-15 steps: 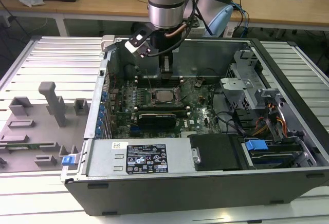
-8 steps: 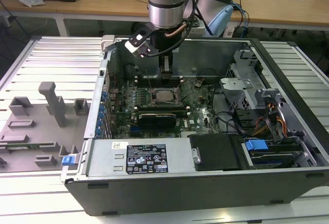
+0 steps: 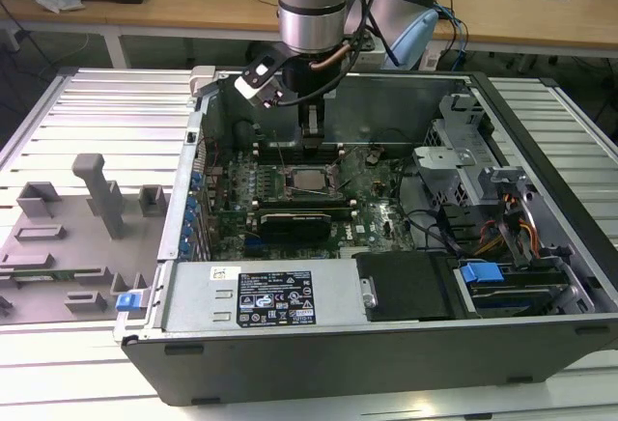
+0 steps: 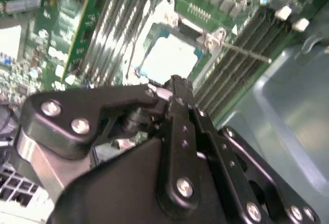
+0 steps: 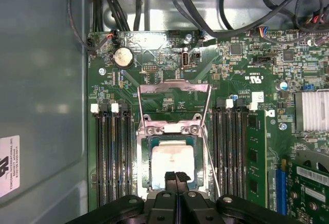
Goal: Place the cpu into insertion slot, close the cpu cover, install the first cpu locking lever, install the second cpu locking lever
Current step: 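Close the cpu cover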
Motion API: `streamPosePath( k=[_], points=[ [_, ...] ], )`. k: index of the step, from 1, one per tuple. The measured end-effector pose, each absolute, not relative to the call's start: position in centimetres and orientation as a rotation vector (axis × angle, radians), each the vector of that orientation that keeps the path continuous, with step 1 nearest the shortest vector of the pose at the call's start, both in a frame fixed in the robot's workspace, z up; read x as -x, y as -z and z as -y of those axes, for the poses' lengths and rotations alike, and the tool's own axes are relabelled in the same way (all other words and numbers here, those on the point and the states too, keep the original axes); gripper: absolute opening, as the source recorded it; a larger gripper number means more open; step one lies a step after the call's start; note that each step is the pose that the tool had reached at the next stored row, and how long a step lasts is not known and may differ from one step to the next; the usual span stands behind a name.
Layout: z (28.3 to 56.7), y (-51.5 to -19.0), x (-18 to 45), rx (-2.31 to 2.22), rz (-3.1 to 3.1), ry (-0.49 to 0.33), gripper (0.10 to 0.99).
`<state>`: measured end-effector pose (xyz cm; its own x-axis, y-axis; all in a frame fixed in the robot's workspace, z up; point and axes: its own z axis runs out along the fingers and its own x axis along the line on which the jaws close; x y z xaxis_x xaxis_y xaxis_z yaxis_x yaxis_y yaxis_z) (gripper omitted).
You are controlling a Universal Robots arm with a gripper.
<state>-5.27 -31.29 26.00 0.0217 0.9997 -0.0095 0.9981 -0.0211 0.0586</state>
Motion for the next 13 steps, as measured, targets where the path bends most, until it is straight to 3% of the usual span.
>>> streamPosePath(
  k=[13],
  points=[
    [31.3, -27.2, 4.0, -2.211, -2.165, -0.051, 0.106]
  ],
)
